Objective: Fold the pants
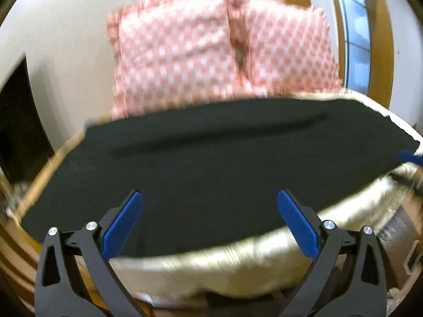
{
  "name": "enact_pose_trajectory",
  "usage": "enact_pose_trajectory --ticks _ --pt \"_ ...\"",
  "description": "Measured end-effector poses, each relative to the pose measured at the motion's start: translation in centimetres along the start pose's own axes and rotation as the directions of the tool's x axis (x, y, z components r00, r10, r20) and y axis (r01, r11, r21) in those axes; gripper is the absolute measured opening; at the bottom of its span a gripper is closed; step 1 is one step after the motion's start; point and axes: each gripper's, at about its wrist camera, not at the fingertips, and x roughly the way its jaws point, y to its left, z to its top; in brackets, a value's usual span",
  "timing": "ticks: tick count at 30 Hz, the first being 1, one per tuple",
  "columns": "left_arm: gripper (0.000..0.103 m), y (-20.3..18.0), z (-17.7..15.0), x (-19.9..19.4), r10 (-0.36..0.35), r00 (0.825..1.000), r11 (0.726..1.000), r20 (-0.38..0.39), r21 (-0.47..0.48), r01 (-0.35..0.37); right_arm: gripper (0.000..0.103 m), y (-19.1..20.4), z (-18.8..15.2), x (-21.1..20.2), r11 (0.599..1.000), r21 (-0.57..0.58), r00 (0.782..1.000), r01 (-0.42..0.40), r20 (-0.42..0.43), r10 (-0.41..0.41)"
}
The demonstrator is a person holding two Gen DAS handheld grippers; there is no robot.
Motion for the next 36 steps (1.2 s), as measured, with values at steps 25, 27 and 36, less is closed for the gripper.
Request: enact_pose_trajectory --ticks 25,27,36 --pt "0.101 8.2 4.9 13.1 -0.025 0.993 0.962 -0.117 -0.272 -0.008 0.049 -25.6 19.2 28.5 0.533 0.393 0.659 0.749 -0.520 -0.543" --pt "0.101 8.4 4.9 13.4 -0.040 0.991 0.959 -0.125 -0.285 0.002 0.044 -25.3 18.9 28.8 0.546 0.344 0.640 0.764 -0.510 -0.575" --pt "0.101 8.6 4.6 13.4 -0.052 0.991 0.952 -0.121 -0.307 0.012 0.003 -26.8 16.0 23.6 0.606 0.513 0.793 0.608 -0.347 -0.502"
